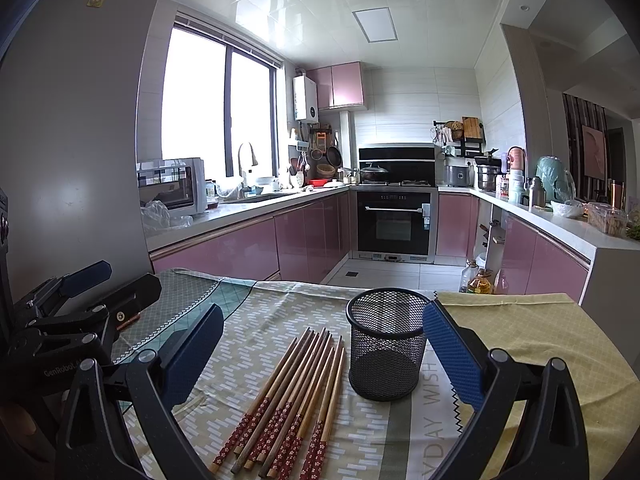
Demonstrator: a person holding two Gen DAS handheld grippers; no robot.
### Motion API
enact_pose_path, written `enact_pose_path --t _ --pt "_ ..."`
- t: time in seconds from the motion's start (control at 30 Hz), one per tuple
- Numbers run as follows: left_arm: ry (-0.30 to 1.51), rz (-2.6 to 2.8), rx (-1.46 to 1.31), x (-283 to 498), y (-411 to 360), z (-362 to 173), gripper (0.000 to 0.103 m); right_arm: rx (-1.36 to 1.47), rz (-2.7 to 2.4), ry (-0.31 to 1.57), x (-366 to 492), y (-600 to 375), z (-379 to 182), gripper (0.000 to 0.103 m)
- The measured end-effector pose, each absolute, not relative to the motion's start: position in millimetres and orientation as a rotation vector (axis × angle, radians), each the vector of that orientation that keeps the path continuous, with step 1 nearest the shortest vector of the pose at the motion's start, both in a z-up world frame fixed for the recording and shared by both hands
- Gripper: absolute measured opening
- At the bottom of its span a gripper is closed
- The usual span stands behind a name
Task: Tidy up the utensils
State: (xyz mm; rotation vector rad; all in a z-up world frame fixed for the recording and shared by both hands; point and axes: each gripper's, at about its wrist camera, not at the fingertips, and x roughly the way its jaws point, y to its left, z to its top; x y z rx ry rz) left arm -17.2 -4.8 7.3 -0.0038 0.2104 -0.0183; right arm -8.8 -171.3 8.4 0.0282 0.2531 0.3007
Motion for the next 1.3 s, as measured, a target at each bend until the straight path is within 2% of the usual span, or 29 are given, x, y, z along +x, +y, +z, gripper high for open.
enact_pose_path --t 1.3 --pt "0.245 -0.025 -0.004 -22.0 -13.8 2.6 0.097 0.044 0.322 0.288 -1.0 -172.6 4.0 0.097"
